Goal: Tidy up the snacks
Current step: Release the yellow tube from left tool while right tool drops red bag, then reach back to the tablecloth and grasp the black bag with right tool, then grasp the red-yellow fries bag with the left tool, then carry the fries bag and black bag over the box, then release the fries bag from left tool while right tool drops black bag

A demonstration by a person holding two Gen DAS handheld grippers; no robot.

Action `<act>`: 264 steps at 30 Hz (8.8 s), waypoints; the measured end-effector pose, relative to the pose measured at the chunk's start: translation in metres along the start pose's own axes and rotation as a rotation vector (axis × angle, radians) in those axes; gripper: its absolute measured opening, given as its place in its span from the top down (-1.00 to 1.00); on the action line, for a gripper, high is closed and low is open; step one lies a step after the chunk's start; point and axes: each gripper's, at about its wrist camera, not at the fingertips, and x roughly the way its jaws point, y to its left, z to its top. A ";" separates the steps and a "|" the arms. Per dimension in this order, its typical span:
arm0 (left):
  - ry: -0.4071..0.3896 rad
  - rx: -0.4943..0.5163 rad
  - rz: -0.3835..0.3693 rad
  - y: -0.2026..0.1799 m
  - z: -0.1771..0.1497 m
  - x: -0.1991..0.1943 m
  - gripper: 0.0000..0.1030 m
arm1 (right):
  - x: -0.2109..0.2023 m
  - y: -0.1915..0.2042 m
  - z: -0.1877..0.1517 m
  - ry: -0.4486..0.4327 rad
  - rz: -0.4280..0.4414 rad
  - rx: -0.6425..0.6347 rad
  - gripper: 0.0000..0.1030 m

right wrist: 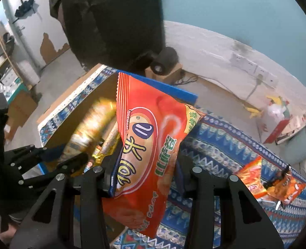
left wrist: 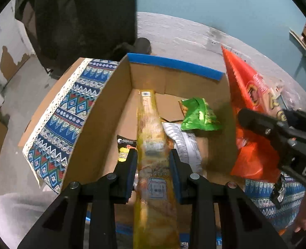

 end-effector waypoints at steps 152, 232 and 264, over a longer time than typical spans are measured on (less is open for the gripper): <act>0.168 0.315 -0.092 -0.310 0.000 0.132 0.04 | -0.053 -0.285 -0.161 -0.004 -0.410 0.374 -0.12; -0.086 0.000 0.014 0.004 0.013 -0.019 0.23 | -0.008 0.003 0.005 -0.112 -0.150 -0.050 -0.13; -0.080 0.086 0.155 -0.047 0.016 -0.014 -0.46 | -0.034 -0.029 -0.003 -0.130 -0.196 -0.050 -0.47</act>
